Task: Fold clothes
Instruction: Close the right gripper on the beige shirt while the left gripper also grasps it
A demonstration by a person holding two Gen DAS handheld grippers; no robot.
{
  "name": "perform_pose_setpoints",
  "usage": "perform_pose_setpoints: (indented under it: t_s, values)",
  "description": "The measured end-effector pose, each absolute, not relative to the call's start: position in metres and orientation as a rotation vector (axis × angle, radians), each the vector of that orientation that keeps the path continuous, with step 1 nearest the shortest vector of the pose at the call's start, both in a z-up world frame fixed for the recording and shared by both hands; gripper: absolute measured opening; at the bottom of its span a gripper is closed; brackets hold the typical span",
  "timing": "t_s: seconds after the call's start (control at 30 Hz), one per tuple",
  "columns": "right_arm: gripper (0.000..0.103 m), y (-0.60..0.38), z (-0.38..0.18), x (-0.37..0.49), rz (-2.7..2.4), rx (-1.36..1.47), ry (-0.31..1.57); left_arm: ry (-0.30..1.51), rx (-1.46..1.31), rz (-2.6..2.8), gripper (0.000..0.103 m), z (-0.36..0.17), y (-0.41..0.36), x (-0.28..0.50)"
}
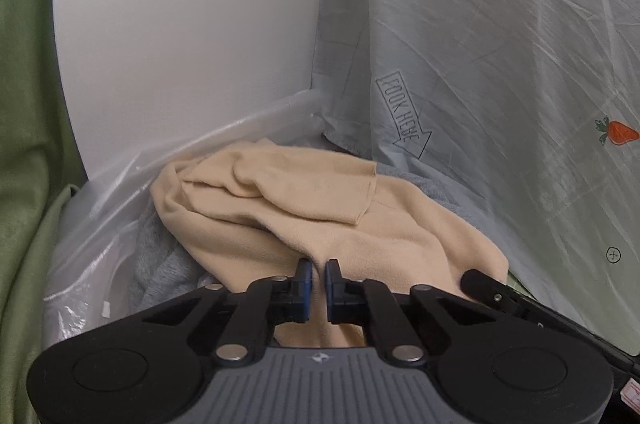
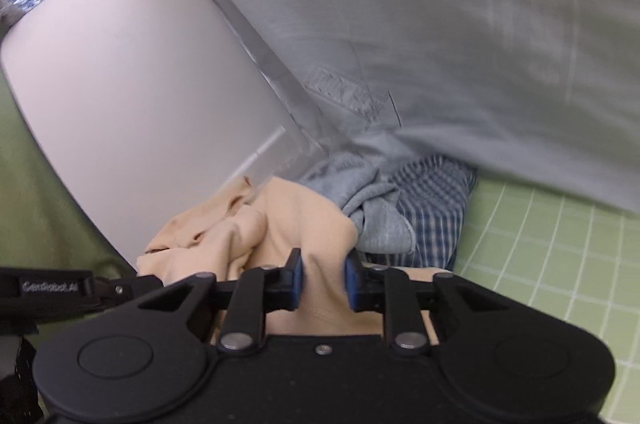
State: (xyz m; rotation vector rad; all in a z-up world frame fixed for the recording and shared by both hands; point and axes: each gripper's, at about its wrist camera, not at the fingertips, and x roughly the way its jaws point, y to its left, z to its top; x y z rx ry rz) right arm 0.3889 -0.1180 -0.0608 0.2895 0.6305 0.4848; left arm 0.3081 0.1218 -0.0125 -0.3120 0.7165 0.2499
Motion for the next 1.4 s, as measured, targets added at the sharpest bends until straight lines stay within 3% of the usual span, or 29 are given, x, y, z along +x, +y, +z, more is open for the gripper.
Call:
perform_pose_setpoints:
  t_s: [0.33, 0.4, 0.5, 0.57, 0.63, 0.73, 0.83, 0.87, 0.9, 0.97, 1.0, 1.07, 1.1, 1.13, 1.17, 1.2, 1.3, 1.4]
  values:
    - [0.028, -0.117, -0.053, 0.376, 0.412, 0.229, 0.662, 0.69, -0.311, 0.232, 0.0, -0.002, 0.117, 0.284]
    - [0.018, -0.118, -0.056, 0.377, 0.423, 0.24, 0.664, 0.705, -0.319, 0.231, 0.0, -0.006, 0.116, 0.286]
    - [0.011, -0.116, -0.055, 0.376, 0.422, 0.221, 0.651, 0.724, -0.36, 0.232, 0.0, -0.01, 0.118, 0.29]
    - [0.001, -0.115, -0.054, 0.375, 0.416, 0.206, 0.634, 0.719, -0.393, 0.237, 0.01, -0.011, 0.124, 0.291]
    - [0.0, -0.117, -0.047, 0.367, 0.391, 0.188, 0.587, 0.72, -0.425, 0.257, 0.039, -0.011, 0.131, 0.293]
    - [0.0, -0.131, -0.035, 0.359, 0.356, 0.209, 0.541, 0.715, -0.465, 0.317, 0.06, -0.015, 0.143, 0.297]
    - [0.002, -0.13, -0.038, 0.373, 0.373, 0.203, 0.578, 0.711, -0.522, 0.378, 0.073, -0.021, 0.16, 0.303]
    - [0.02, -0.13, -0.04, 0.377, 0.378, 0.201, 0.59, 0.709, -0.543, 0.386, 0.073, -0.022, 0.165, 0.305]
    - [0.053, -0.129, -0.041, 0.381, 0.383, 0.199, 0.602, 0.708, -0.559, 0.386, 0.073, -0.024, 0.169, 0.307]
    - [0.071, -0.127, -0.045, 0.39, 0.399, 0.194, 0.627, 0.712, -0.565, 0.379, 0.073, -0.027, 0.174, 0.314]
    - [0.071, -0.121, -0.049, 0.395, 0.417, 0.192, 0.642, 0.716, -0.564, 0.374, 0.072, -0.029, 0.176, 0.317]
    - [0.071, -0.111, -0.058, 0.404, 0.433, 0.176, 0.662, 0.732, -0.563, 0.363, 0.057, -0.032, 0.177, 0.323]
    - [0.069, -0.106, -0.061, 0.408, 0.438, 0.16, 0.663, 0.734, -0.565, 0.349, 0.044, -0.033, 0.176, 0.324]
    - [0.062, -0.102, -0.063, 0.411, 0.448, 0.144, 0.66, 0.731, -0.554, 0.348, 0.036, -0.033, 0.175, 0.325]
    - [0.036, -0.099, -0.064, 0.412, 0.458, 0.13, 0.655, 0.728, -0.527, 0.354, 0.031, -0.032, 0.171, 0.325]
    - [0.019, -0.097, -0.065, 0.412, 0.464, 0.116, 0.648, 0.724, -0.493, 0.354, 0.024, -0.031, 0.168, 0.325]
    - [0.014, -0.094, -0.061, 0.405, 0.479, 0.063, 0.613, 0.705, -0.432, 0.353, 0.012, -0.026, 0.16, 0.323]
    - [0.013, -0.095, -0.051, 0.392, 0.477, 0.045, 0.563, 0.673, -0.375, 0.357, 0.01, -0.016, 0.151, 0.316]
